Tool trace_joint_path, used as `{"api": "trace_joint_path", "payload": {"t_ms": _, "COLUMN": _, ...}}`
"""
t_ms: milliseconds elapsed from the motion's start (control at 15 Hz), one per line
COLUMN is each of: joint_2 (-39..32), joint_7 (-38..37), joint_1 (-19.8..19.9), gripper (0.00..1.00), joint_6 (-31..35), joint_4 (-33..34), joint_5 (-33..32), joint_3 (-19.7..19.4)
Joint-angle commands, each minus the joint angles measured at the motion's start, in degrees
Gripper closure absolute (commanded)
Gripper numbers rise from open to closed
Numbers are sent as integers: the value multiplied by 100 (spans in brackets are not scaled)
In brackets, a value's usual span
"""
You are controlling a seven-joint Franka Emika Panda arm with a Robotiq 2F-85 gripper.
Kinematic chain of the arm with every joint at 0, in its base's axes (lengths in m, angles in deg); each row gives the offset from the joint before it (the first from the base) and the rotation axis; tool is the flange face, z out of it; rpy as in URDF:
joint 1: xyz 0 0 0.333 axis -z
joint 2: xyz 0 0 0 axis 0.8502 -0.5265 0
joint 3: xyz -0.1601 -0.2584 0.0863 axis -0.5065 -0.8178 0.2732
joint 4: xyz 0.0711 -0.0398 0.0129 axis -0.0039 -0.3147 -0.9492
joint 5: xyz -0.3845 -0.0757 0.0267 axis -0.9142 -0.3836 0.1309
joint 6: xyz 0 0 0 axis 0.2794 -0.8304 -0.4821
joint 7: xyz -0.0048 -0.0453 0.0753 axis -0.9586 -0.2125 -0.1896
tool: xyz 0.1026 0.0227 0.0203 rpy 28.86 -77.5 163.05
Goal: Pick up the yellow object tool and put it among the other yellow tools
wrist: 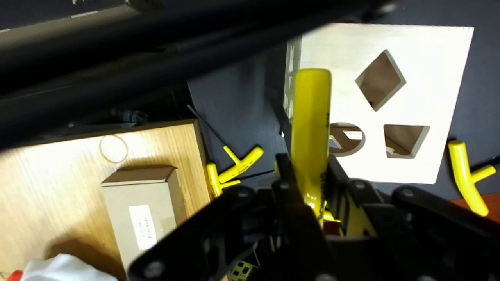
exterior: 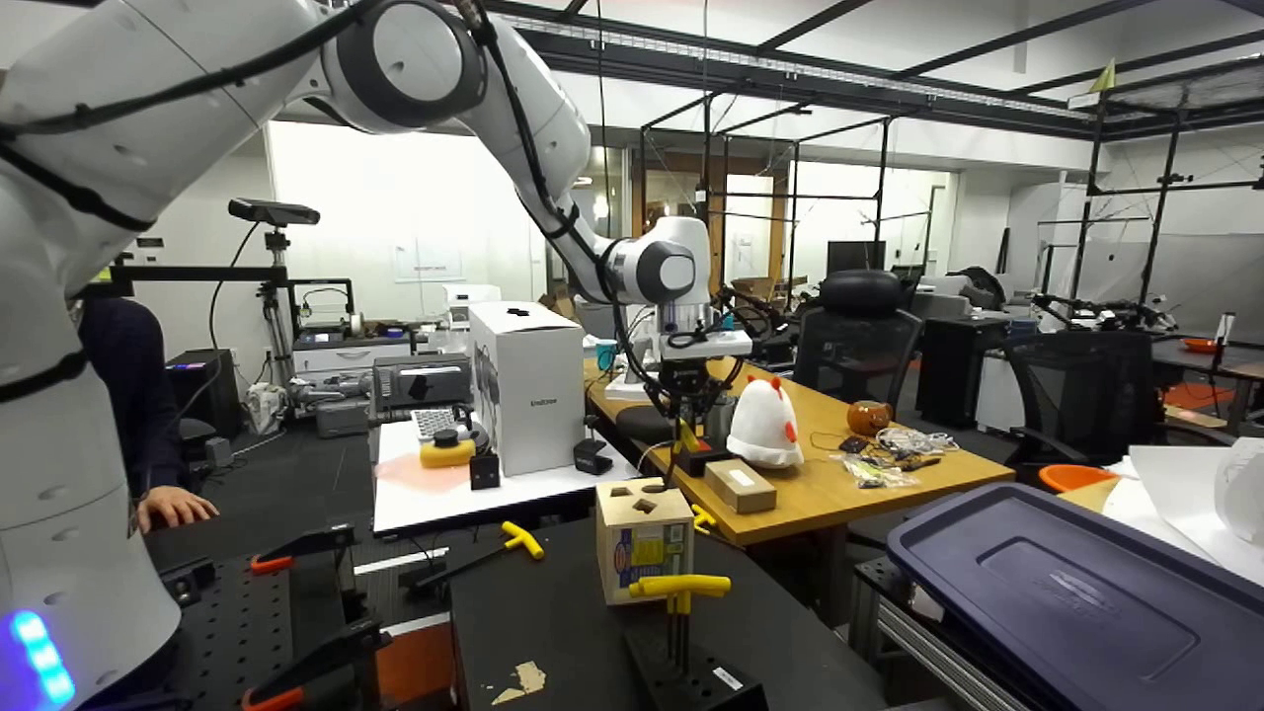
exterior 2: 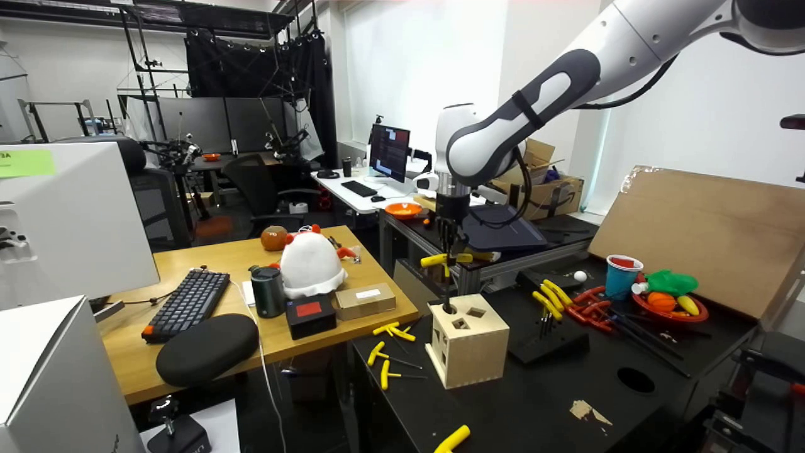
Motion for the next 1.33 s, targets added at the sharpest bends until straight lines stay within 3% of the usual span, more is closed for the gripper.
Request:
{"api": "trace_joint_path", "payload": {"t_ms": 0, "joint_2": 345, "joint_7": -4, "joint_1": 47, "gripper": 94, "joint_6": -5, "joint_4": -217, "joint_5": -12, "joint_3": -31}}
{"api": "trace_joint_path", "payload": {"t_ms": 600, "joint_2": 712, "joint_7": 3, "joint_1": 423, "gripper": 94, "joint_6": -270, "joint_4": -177, "joint_5": 746, "joint_3": 216}}
{"api": "trace_joint_path", "payload": {"t_ms": 867, "joint_2": 874, "joint_7": -93, "joint_1": 485, "gripper": 94, "joint_6": -366, "joint_4": -174, "joint_5": 895, "joint_3": 110}}
{"api": "trace_joint_path", "payload": {"t_ms": 1267, "joint_2": 1036, "joint_7": -447, "joint_1": 378, "gripper": 94, "joint_6": -177, "joint_4": -301, "joint_5": 611, "joint_3": -230}}
